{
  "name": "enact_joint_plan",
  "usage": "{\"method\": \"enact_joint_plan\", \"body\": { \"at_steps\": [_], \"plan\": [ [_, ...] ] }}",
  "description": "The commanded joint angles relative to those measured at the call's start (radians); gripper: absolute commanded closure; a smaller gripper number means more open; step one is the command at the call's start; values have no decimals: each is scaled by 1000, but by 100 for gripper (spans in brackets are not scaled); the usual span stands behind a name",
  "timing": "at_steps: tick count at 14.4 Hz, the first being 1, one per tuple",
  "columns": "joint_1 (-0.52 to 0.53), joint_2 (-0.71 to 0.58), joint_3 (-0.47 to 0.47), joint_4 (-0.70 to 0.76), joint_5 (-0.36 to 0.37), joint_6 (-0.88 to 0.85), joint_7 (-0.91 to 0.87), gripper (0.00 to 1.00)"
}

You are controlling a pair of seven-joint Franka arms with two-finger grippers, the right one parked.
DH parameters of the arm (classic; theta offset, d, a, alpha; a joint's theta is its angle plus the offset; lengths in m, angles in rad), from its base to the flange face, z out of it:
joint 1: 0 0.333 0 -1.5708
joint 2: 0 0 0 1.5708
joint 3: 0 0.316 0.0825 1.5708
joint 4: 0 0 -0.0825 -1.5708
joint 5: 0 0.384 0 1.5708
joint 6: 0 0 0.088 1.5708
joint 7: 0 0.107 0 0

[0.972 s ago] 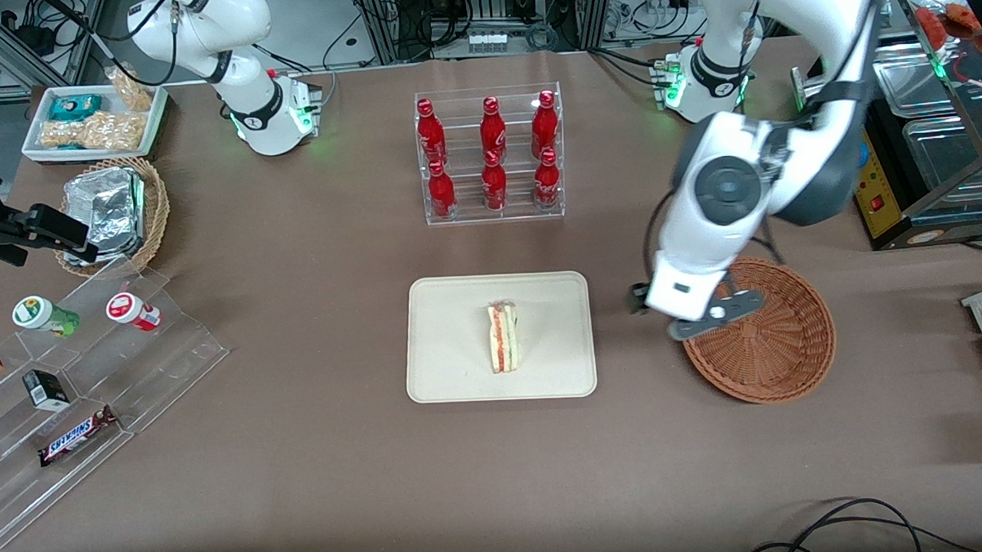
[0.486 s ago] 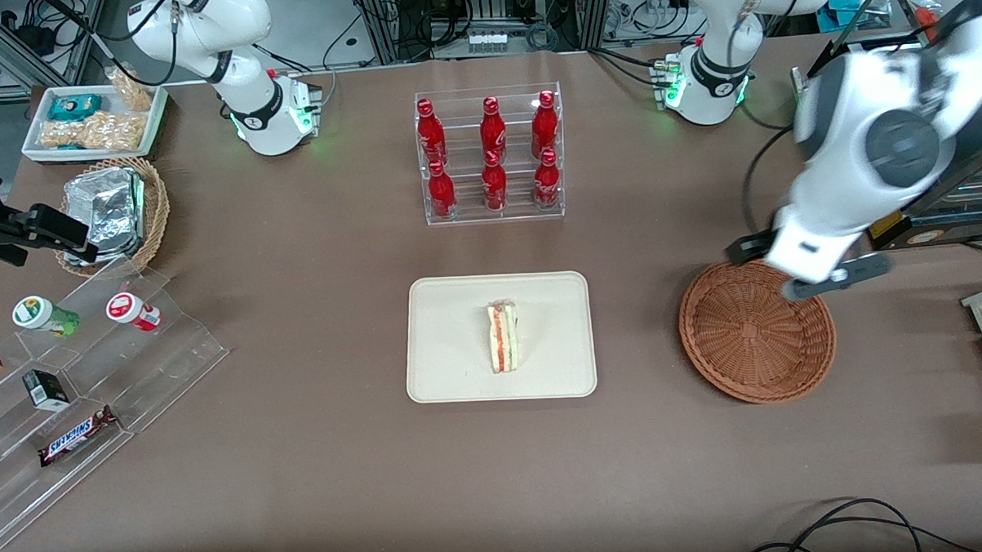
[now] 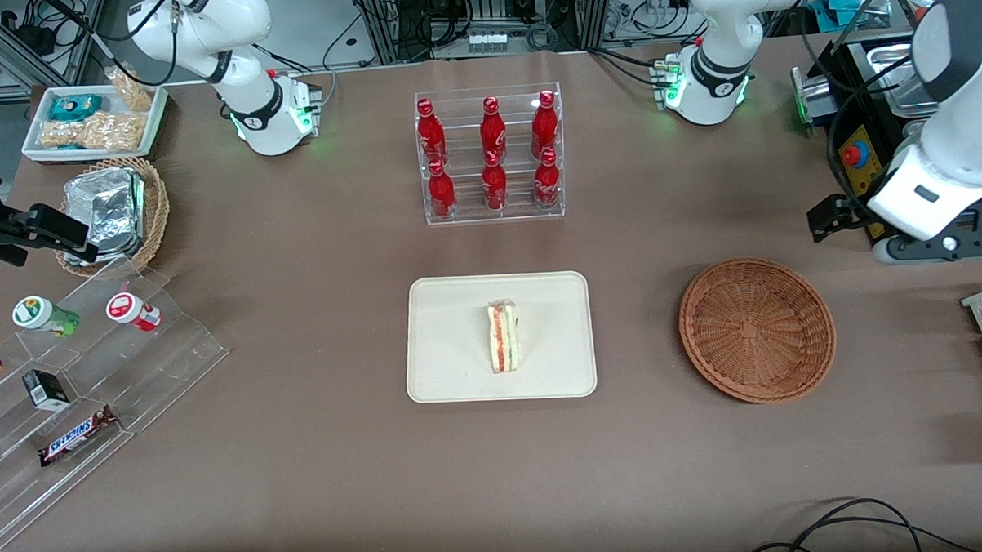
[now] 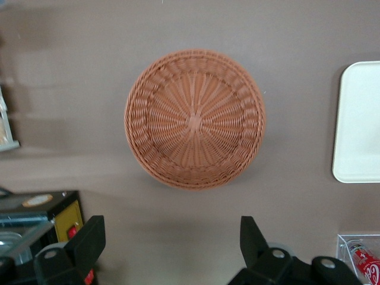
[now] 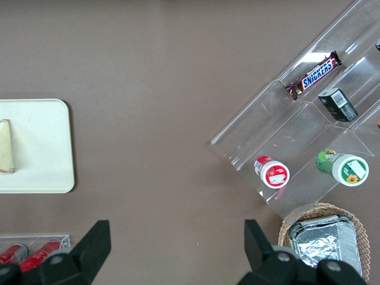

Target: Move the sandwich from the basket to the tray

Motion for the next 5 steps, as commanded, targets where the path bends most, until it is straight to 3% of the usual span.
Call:
{"method": "enact_joint_plan", "body": {
  "at_steps": [1,5],
  "plan": [
    [-4,8,23,52,-10,-21,39,0],
    [-90,-2,107,49,-48,-27,39,0]
  ]
}}
